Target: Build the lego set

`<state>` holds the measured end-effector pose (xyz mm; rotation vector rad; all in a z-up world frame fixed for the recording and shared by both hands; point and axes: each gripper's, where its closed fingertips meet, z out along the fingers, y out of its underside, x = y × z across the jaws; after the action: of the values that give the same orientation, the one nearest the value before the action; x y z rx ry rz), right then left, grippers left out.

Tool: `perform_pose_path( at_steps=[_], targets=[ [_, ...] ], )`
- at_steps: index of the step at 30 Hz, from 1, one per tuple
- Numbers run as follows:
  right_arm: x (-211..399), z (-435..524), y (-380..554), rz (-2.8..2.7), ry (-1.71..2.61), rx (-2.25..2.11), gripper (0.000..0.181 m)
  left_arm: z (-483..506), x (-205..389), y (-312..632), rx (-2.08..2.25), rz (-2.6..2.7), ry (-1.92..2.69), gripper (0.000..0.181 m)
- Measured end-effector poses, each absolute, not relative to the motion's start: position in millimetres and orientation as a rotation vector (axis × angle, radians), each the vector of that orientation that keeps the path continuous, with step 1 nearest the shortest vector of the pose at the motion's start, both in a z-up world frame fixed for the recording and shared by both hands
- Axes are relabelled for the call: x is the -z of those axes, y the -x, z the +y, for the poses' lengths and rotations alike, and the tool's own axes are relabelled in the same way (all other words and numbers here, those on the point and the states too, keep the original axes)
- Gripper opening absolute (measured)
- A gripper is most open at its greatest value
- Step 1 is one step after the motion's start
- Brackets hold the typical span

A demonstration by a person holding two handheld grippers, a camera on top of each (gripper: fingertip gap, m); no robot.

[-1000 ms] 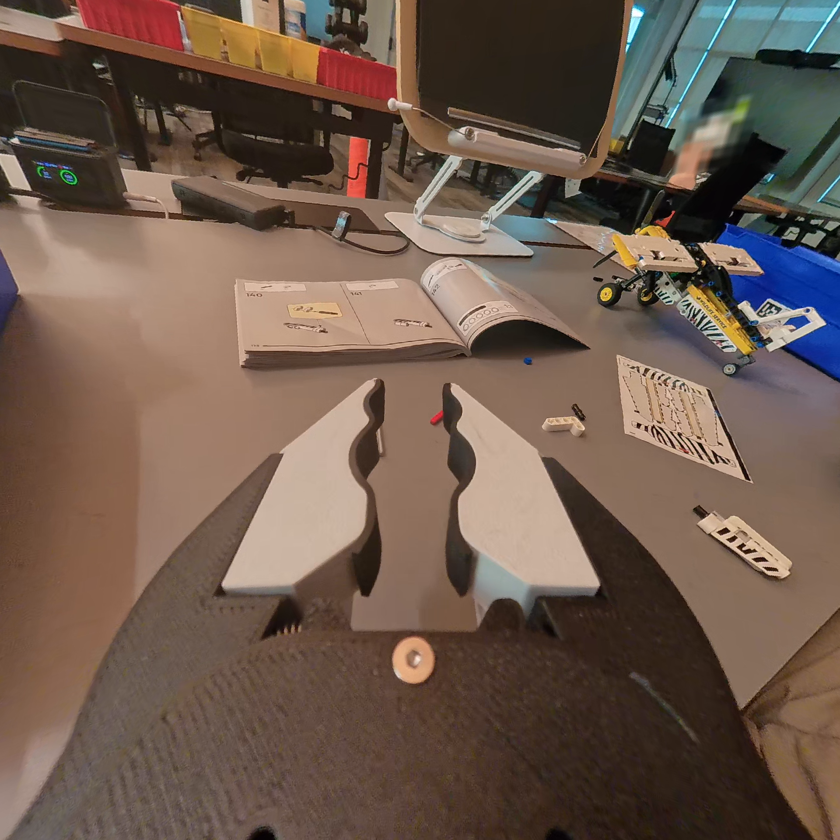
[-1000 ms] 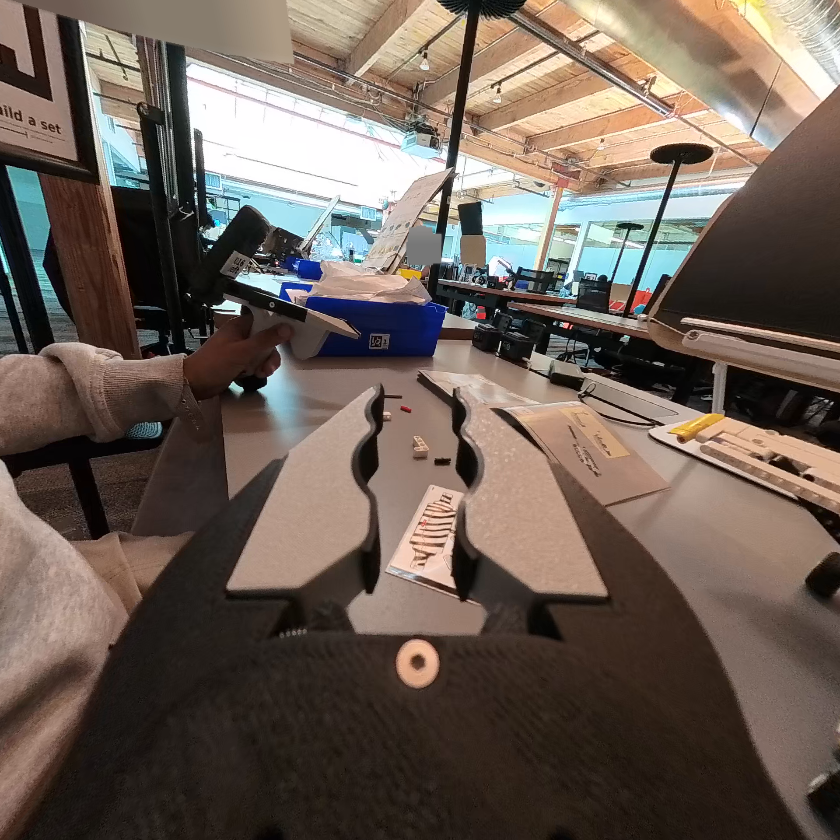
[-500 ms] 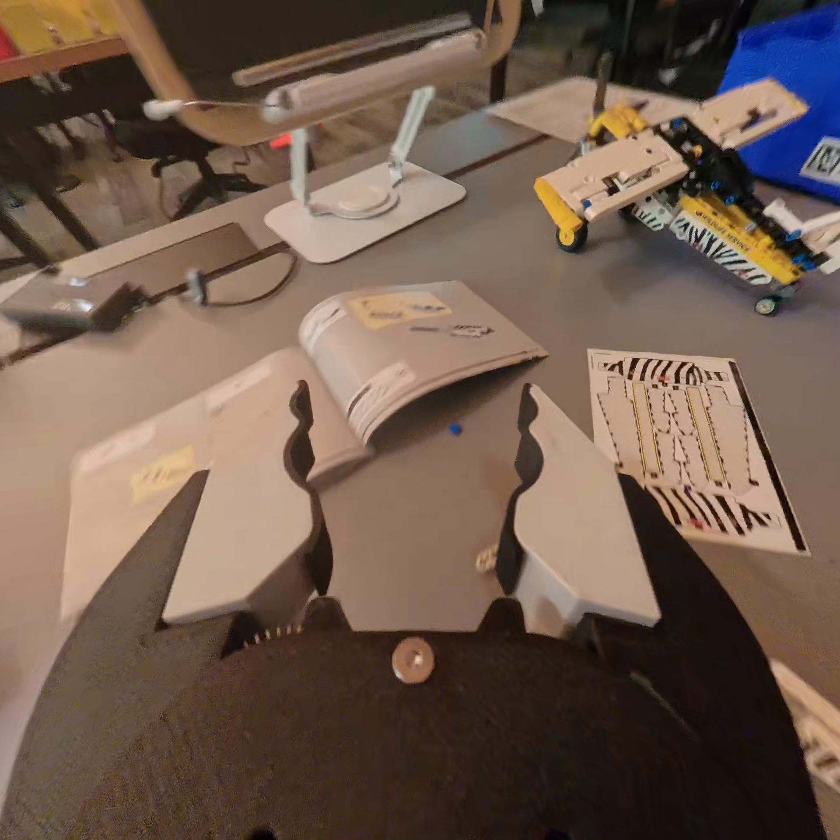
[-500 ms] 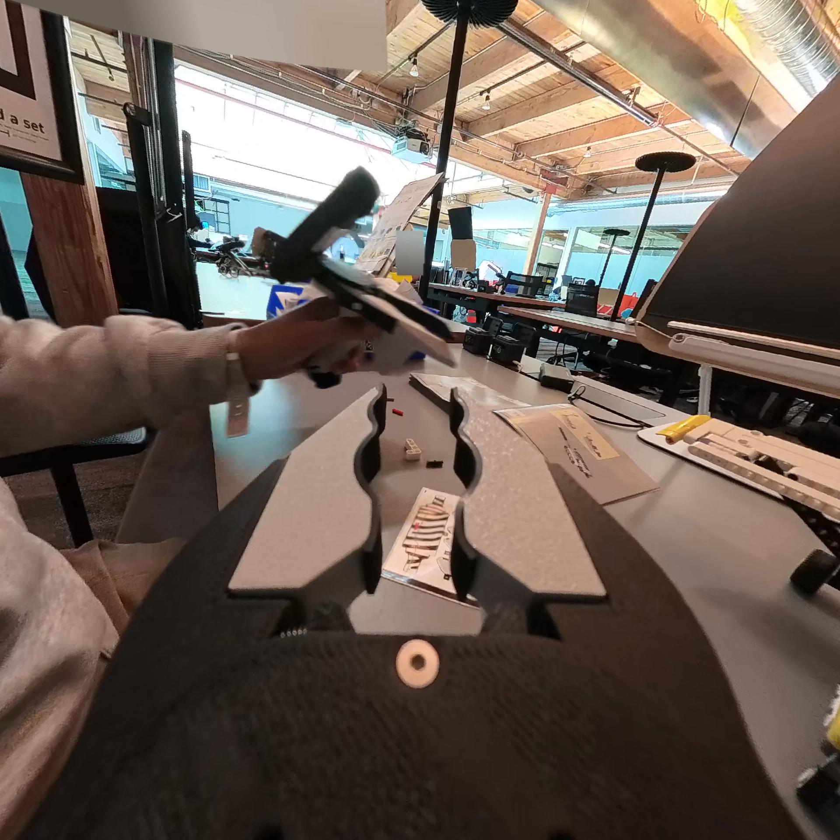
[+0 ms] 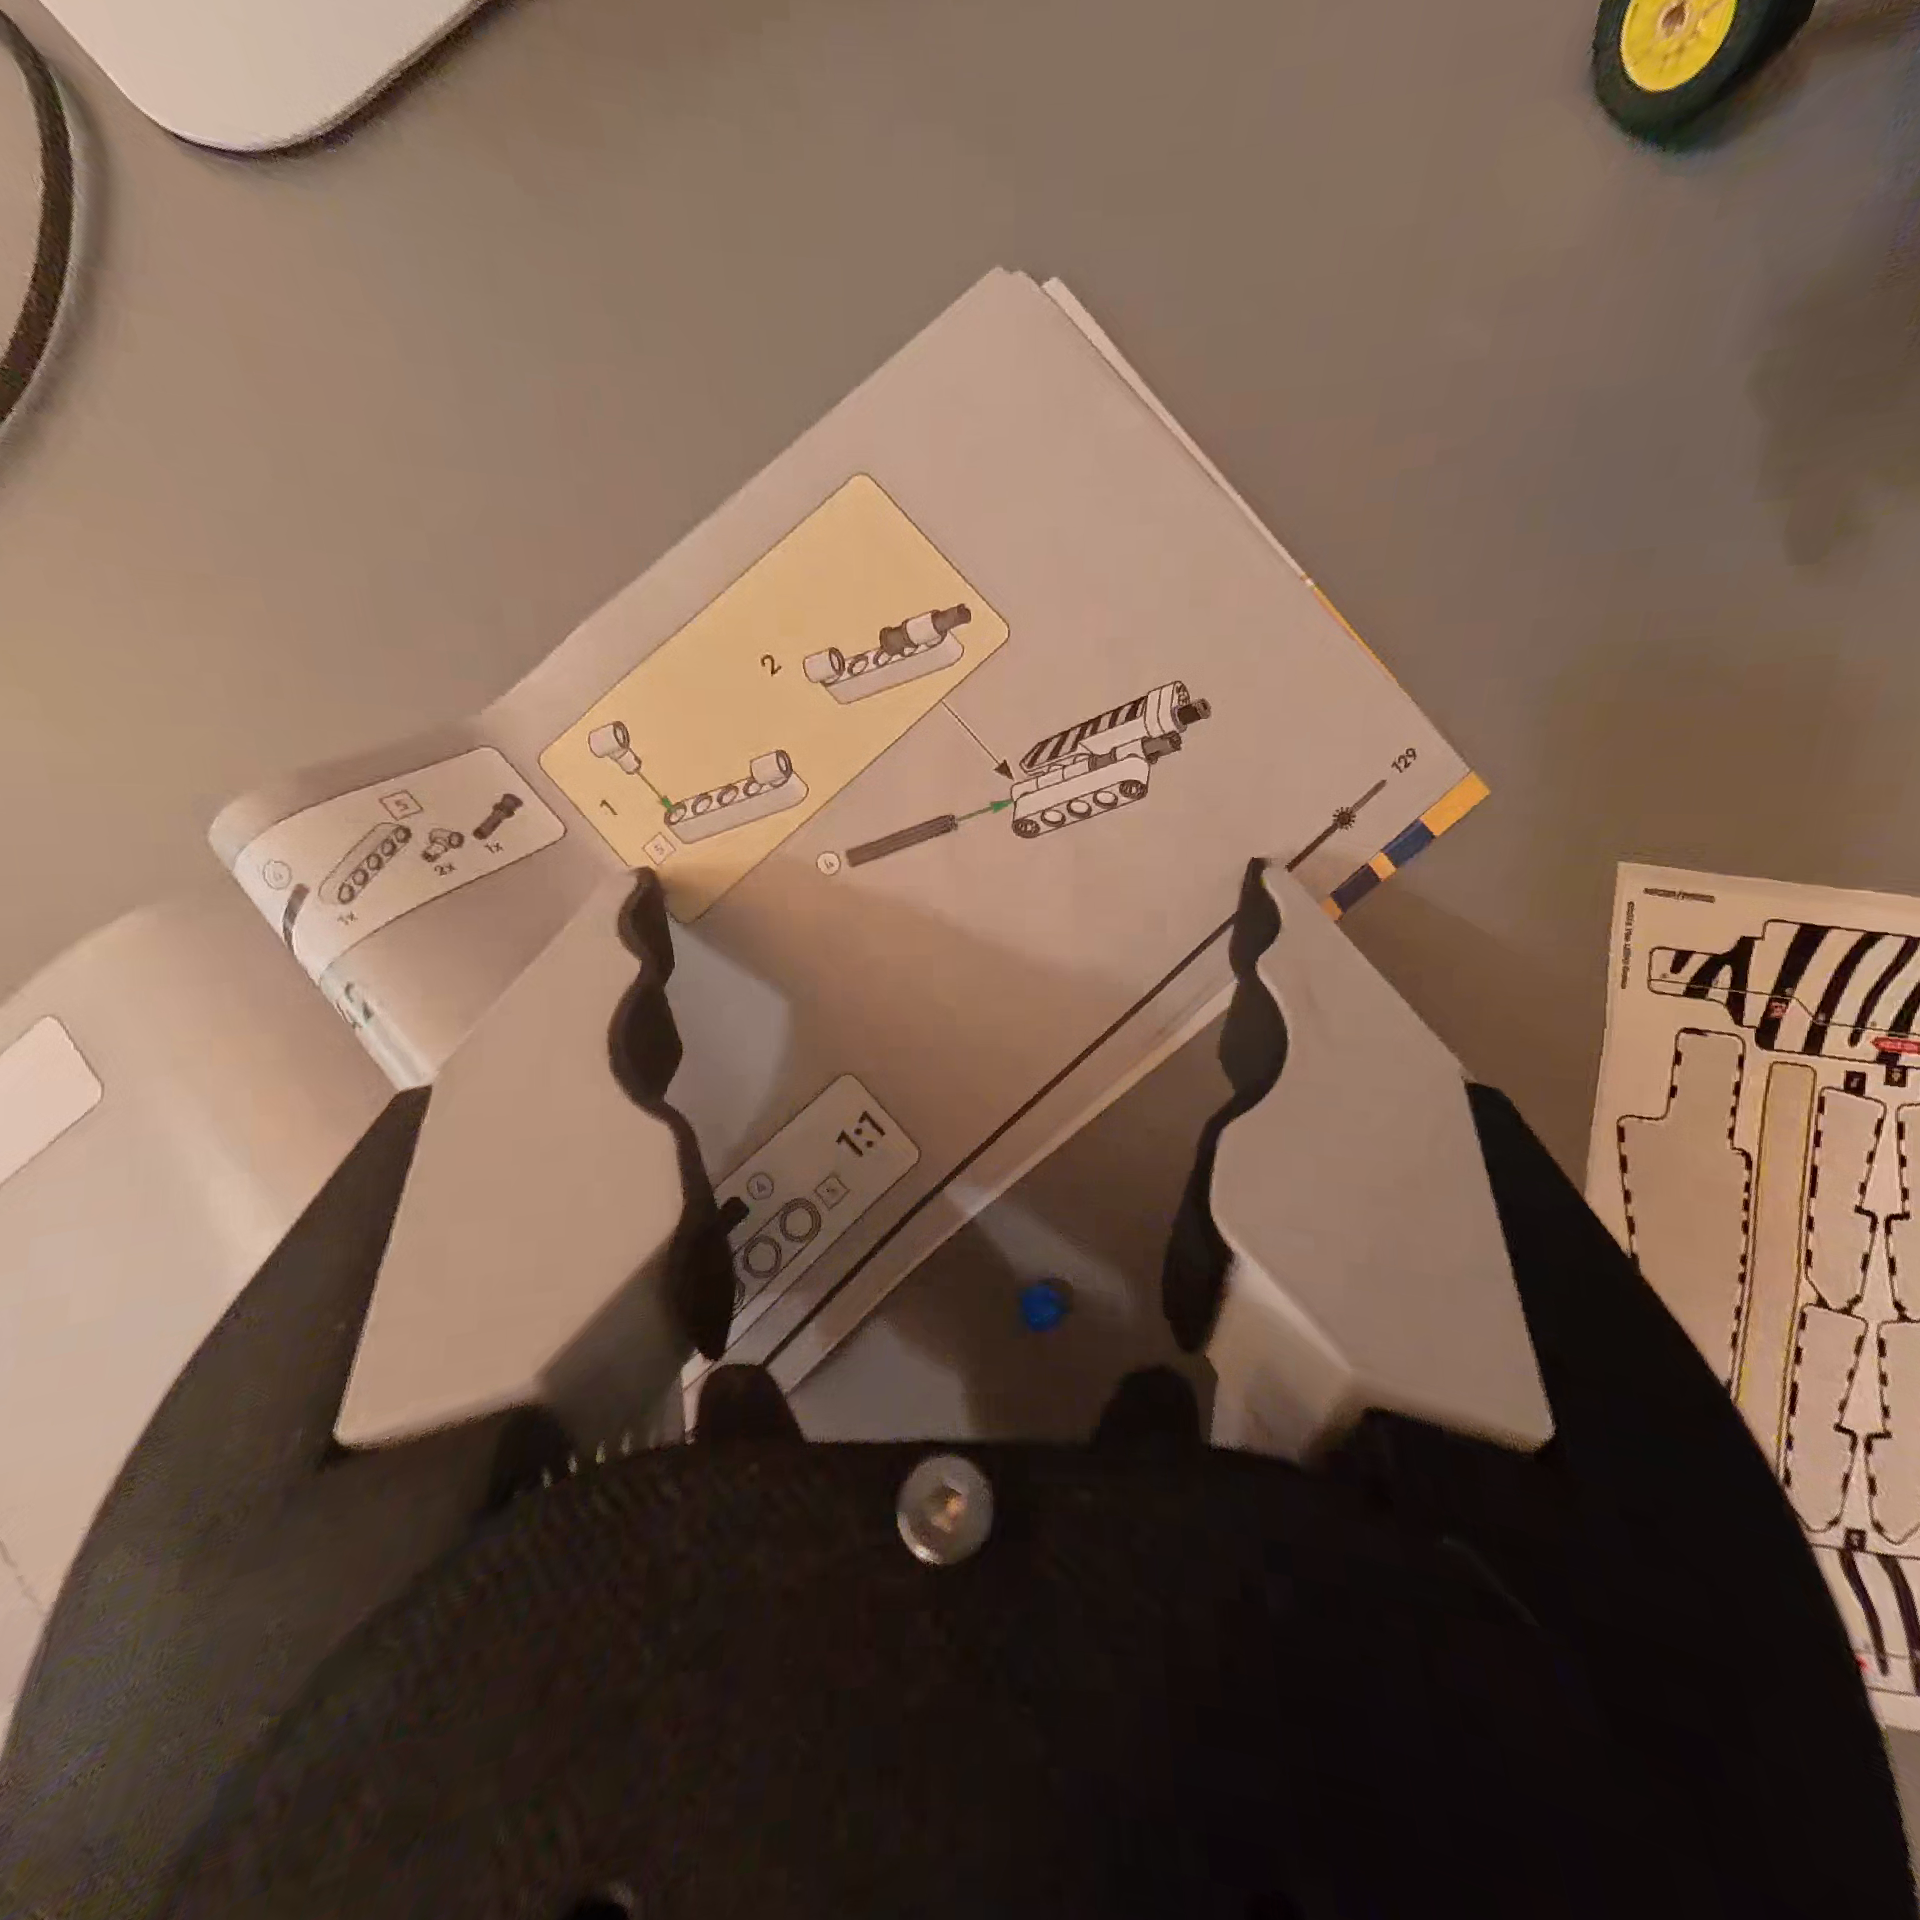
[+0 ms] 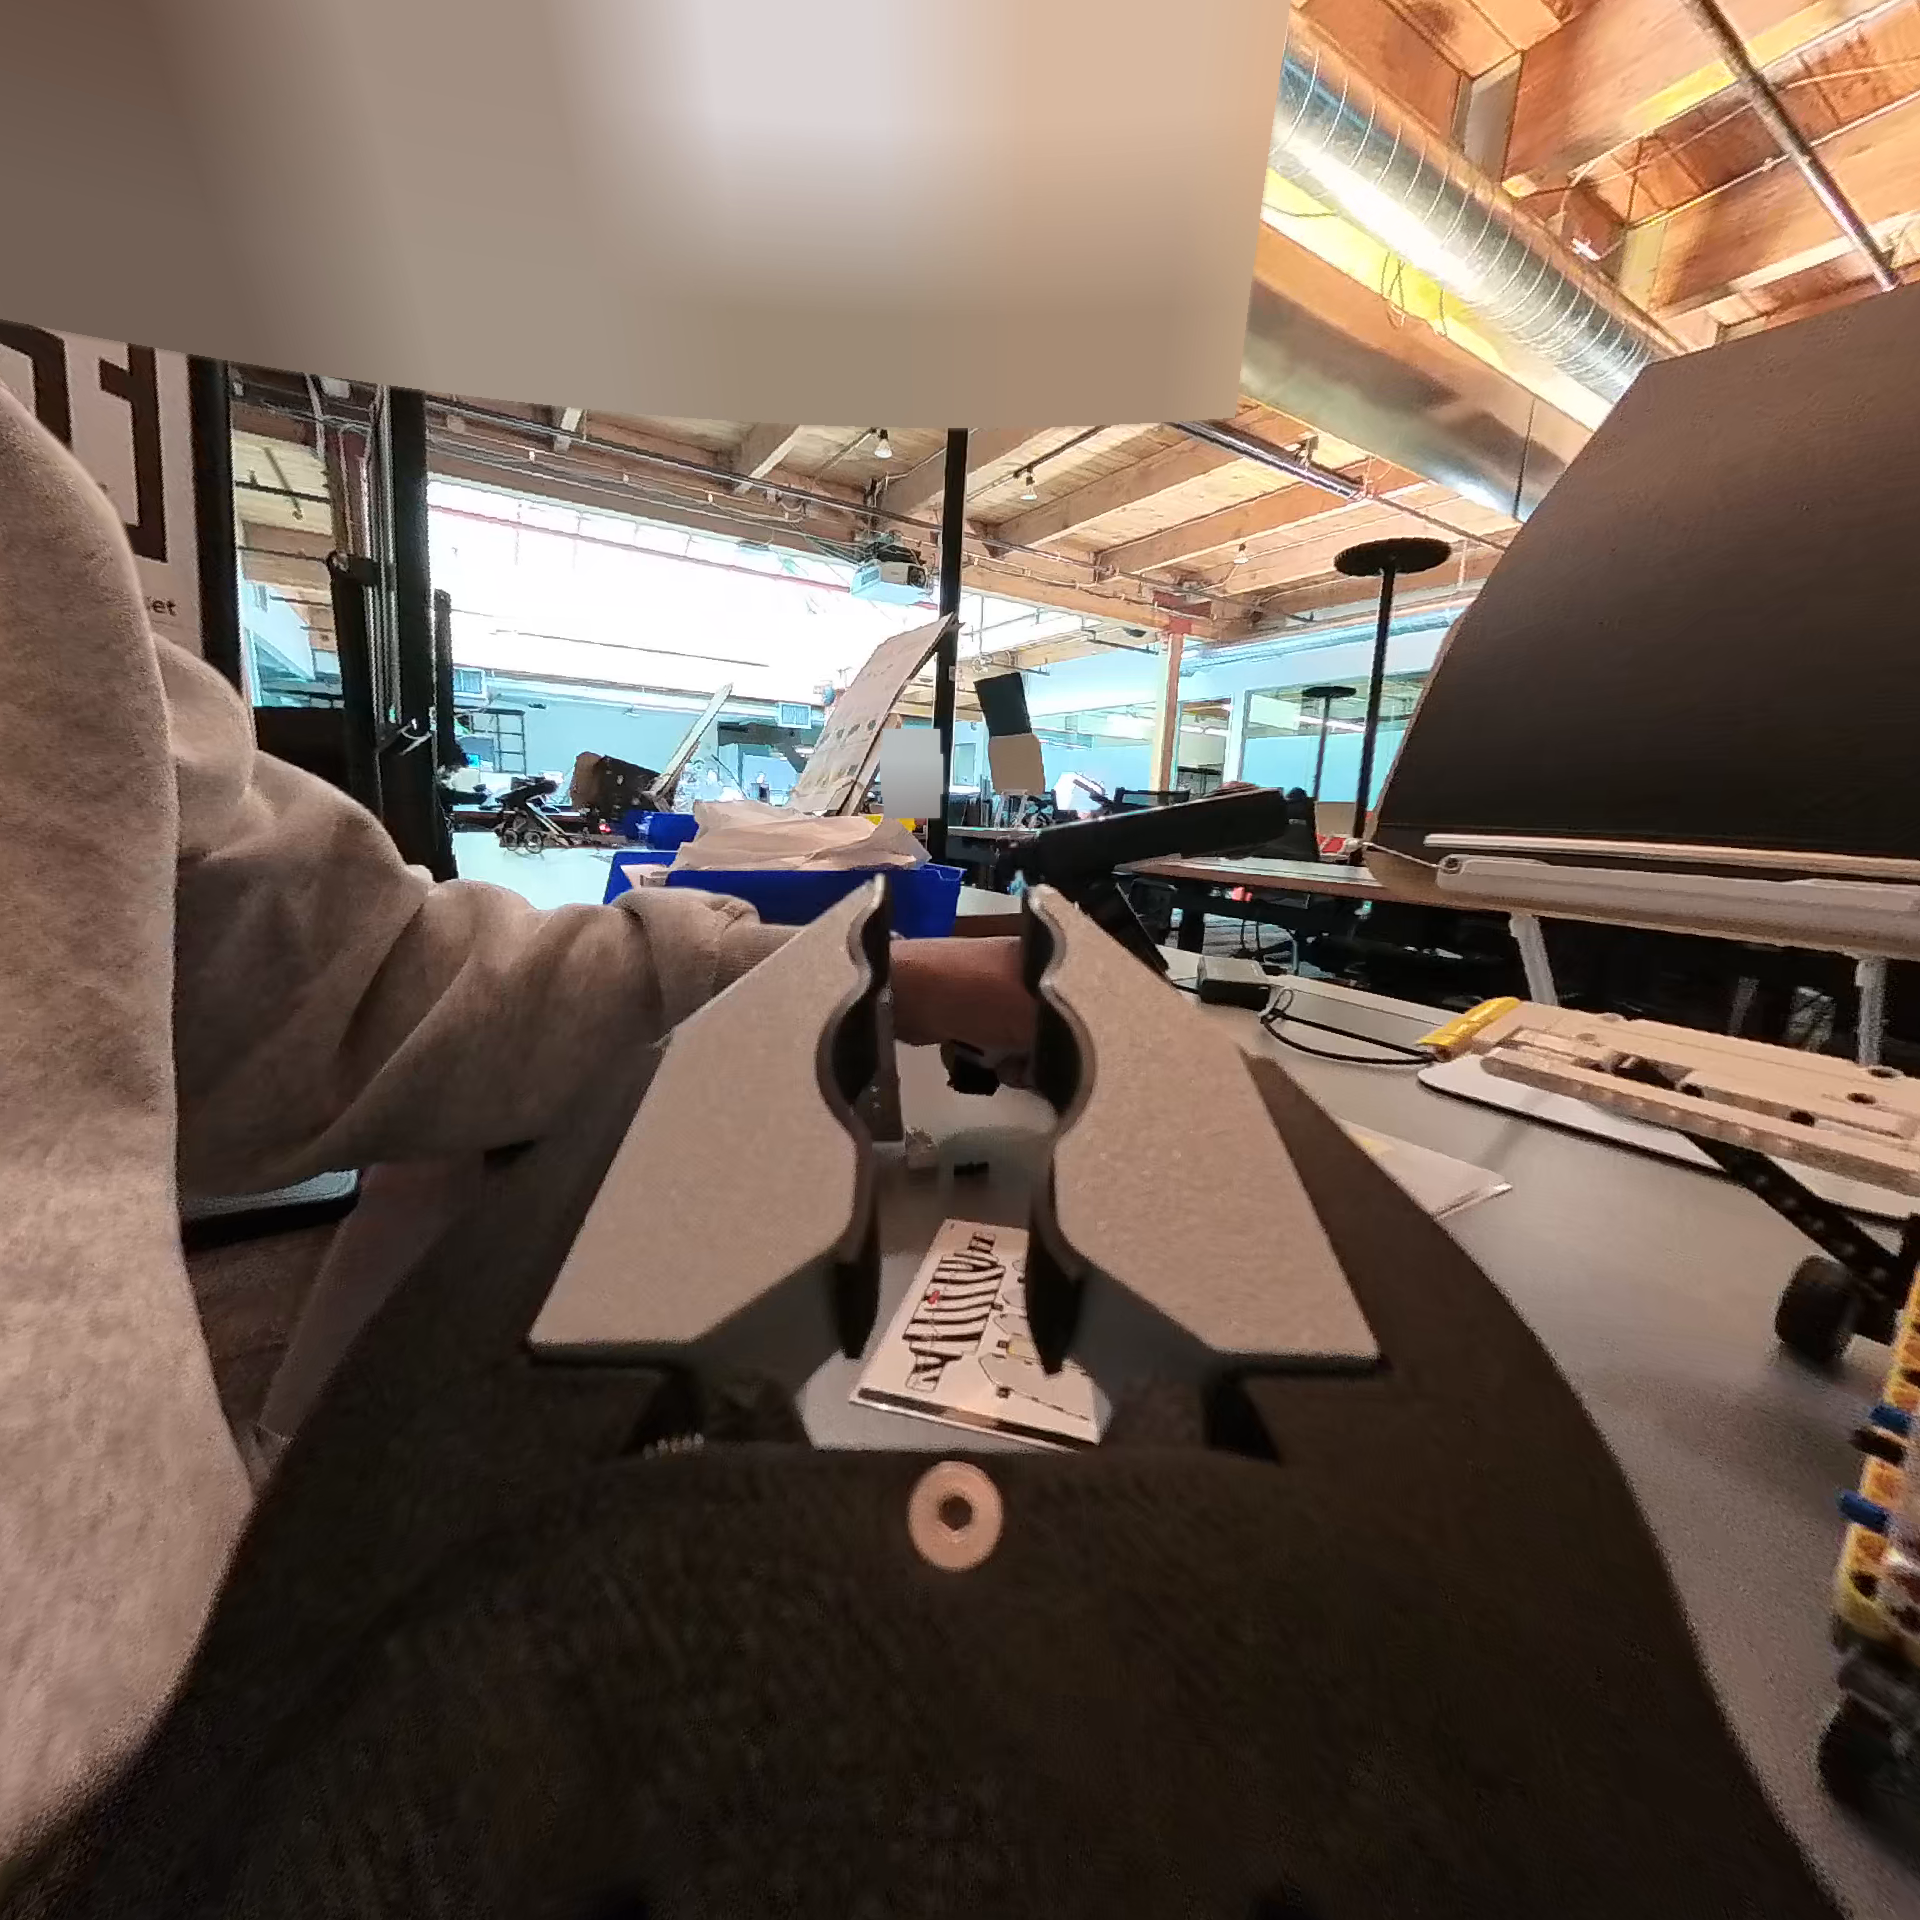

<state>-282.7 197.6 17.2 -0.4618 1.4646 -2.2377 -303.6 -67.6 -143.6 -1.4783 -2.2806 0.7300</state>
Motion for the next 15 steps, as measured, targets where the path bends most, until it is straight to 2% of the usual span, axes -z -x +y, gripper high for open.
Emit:
perform_pose_path(
  at_steps=[2, 5, 8, 11, 15],
  targets=[
    [-17.4, 197.3, 283.4, 1.461, 0.456, 2.233, 0.023, -67.3, 140.8, 304.7, -0.719, -2.275, 1.5, 0.085],
    [-17.1, 197.1, 282.5, 1.46, 0.463, 2.227, 0.023, -69.1, 138.9, 305.4, -0.711, -2.269, 1.519, 0.059],
    [-17.4, 197.6, 282.8, 1.453, 0.464, 2.229, 0.023, -72.7, 137.8, 306.6, -0.722, -2.241, 1.514, 0.017],
    [-17.8, 198.0, 283.8, 1.447, 0.459, 2.233, 0.023, -74.6, 135.6, 307.0, -0.696, -2.235, 1.484, 0.001],
    [-17.8, 198.0, 284.3, 1.447, 0.456, 2.233, 0.023, -82.3, 108.0, 307.6, -0.774, -2.144, 1.374, 0.001]
  ],
)
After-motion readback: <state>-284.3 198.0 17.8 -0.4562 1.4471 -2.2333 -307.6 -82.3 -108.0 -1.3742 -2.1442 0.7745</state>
